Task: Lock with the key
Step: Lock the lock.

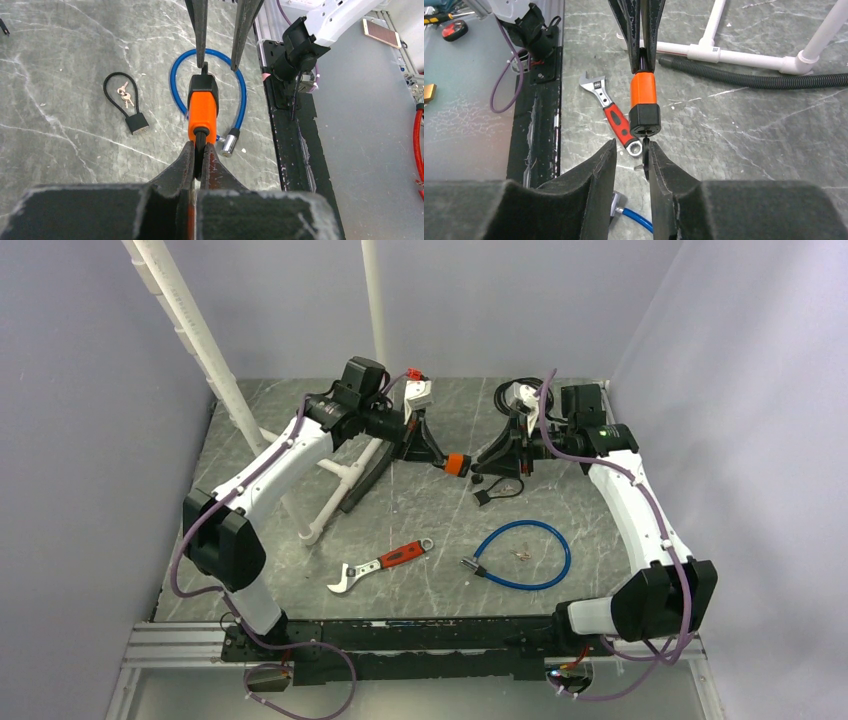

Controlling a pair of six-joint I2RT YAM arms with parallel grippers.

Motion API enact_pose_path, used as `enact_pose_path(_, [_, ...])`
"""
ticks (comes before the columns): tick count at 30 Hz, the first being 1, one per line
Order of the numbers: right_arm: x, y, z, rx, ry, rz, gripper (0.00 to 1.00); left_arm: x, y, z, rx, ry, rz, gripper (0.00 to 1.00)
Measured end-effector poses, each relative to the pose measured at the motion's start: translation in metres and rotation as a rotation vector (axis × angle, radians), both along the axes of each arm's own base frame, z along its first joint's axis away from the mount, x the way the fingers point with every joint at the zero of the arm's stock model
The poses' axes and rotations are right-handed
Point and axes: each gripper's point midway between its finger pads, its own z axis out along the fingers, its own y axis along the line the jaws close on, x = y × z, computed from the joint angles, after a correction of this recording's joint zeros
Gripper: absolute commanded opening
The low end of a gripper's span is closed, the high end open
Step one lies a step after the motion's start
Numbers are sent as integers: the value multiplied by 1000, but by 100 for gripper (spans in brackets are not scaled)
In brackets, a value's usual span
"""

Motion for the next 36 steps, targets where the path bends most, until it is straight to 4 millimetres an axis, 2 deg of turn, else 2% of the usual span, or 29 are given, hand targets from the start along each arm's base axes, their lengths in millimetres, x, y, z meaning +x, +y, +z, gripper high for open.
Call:
enact_pose_path(9, [0, -1, -13, -24, 12, 14, 24, 1, -1, -3, 3, -3, -4, 0])
enact_pose_path(14, [0, -2, -14, -37, 12, 25, 13, 1, -1, -1, 0, -9, -6, 0])
enact_pose_path(17, [-1, -3, -14, -43, 11, 29, 23, 0, -1, 0, -3, -7, -12, 0])
enact_pose_path(24, [-2, -2, -14, -44, 14, 32, 26, 0, -1, 0, -5, -7, -12, 0])
enact_pose_path(28, [-3, -1, -14, -47, 16, 36, 34, -1, -1, 1, -8, -6, -17, 0])
enact_pose_path(33, [-2, 3, -16, -59, 8, 39, 35, -2, -2, 3, -18, -9, -28, 0])
enact_pose_path(34, [-1, 4, -16, -61, 7, 40, 34, -3, -2, 3, -20, -10, -30, 0])
enact_pose_path(36, [0, 5, -16, -62, 7, 40, 20, -2, -3, 4, -23, -14, -30, 0])
